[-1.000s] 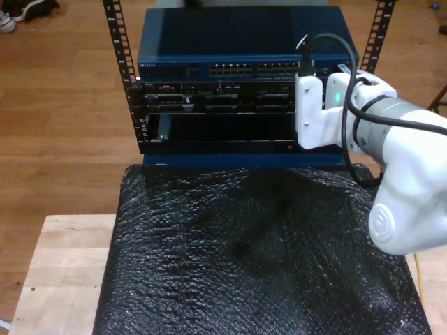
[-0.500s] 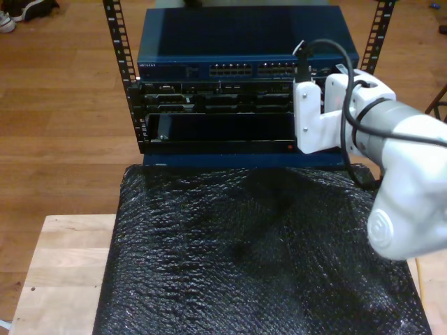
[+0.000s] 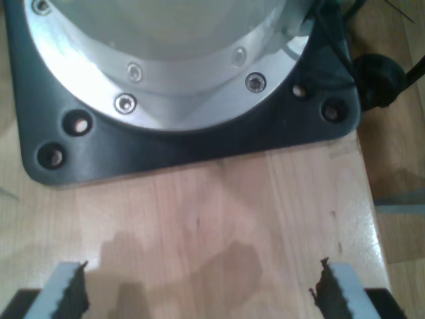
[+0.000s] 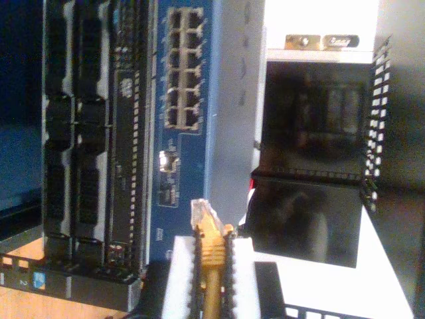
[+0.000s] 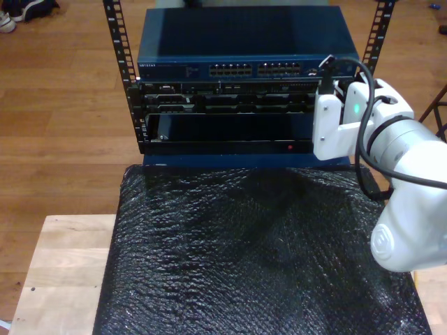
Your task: Grab the cable and plug it in
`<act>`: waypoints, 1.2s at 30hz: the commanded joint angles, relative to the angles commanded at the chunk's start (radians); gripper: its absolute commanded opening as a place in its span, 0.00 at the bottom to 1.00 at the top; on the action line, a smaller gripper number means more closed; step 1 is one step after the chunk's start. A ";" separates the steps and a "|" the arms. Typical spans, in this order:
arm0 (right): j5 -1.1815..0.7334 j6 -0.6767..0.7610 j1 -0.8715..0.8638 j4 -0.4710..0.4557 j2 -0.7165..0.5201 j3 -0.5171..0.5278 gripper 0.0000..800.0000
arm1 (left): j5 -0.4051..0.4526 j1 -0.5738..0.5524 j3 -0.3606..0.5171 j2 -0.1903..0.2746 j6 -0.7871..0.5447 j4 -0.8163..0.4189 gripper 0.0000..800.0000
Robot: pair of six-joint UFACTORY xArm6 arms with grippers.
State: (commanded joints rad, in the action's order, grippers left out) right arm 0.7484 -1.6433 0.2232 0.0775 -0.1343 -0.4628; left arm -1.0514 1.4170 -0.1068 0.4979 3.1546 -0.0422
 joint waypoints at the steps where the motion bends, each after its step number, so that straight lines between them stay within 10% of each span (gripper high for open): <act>1: 0.023 0.000 0.000 -0.002 0.006 0.002 0.00 | 0.000 0.000 0.000 0.000 0.000 0.000 1.00; 23: 0.457 0.035 0.006 0.005 0.311 -0.086 0.00 | 0.000 0.000 0.000 0.000 0.000 0.000 1.00; 36: 0.562 0.028 0.072 0.169 0.505 -0.238 0.00 | 0.000 0.000 0.000 0.000 0.000 0.000 1.00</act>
State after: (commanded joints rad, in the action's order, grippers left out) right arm 1.3100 -1.6157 0.2954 0.2463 0.3705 -0.7006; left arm -1.0514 1.4170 -0.1068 0.4979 3.1546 -0.0422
